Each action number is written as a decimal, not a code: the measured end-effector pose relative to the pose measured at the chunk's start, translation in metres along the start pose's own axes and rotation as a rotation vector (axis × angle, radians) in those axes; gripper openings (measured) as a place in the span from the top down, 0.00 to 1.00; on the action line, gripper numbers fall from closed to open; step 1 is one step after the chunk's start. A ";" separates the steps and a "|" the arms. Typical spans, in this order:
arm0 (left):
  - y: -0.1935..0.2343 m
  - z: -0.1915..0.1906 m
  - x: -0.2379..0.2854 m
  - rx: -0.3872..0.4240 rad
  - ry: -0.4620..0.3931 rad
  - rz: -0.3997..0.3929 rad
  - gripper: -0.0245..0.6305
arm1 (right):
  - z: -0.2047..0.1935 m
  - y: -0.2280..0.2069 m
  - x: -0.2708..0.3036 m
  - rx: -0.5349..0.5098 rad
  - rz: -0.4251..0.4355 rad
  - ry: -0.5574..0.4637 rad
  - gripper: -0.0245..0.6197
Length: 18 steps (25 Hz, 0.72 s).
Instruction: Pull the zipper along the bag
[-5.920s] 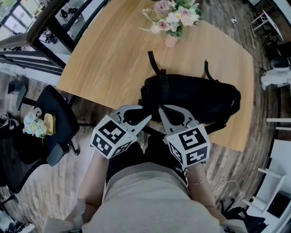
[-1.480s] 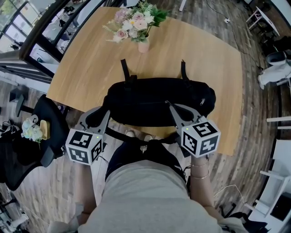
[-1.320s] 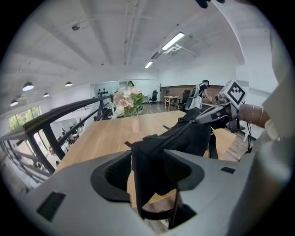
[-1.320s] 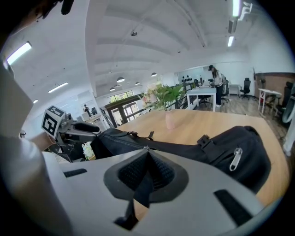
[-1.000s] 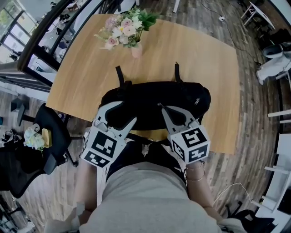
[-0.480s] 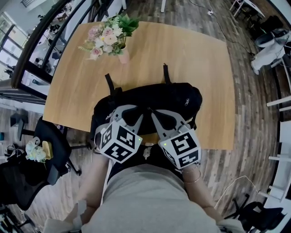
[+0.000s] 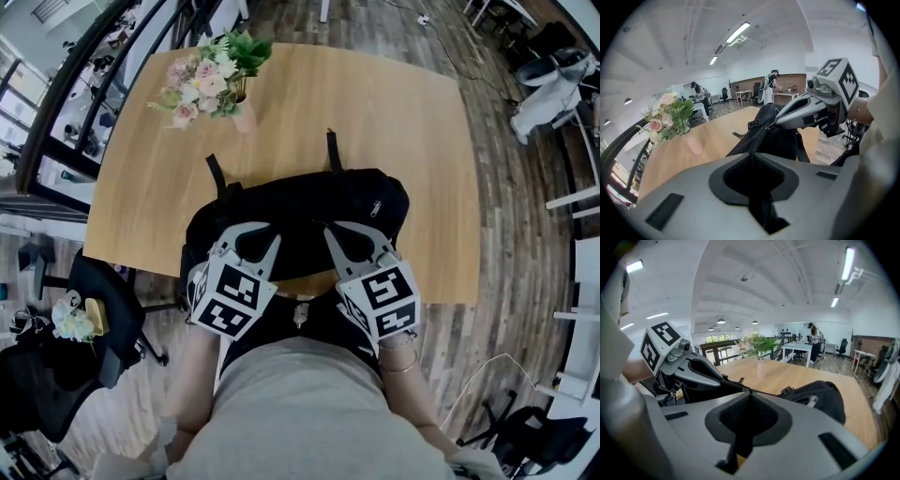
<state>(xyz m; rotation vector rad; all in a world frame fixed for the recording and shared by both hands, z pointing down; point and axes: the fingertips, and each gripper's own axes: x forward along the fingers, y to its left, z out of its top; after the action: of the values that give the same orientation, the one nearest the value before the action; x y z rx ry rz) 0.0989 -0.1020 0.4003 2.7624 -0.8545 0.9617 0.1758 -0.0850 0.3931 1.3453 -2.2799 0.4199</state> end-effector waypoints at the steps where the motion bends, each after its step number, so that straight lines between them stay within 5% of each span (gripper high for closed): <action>1: 0.001 0.001 0.000 -0.001 -0.004 -0.003 0.88 | -0.001 -0.004 -0.001 0.006 -0.013 0.001 0.93; 18: 0.004 0.007 -0.011 -0.002 -0.035 0.005 0.89 | -0.008 -0.047 -0.032 0.042 -0.149 -0.002 0.93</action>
<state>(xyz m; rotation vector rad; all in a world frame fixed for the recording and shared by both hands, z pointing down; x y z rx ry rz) 0.0931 -0.1017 0.3877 2.7847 -0.8677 0.9161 0.2321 -0.0797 0.3838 1.5252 -2.1653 0.4177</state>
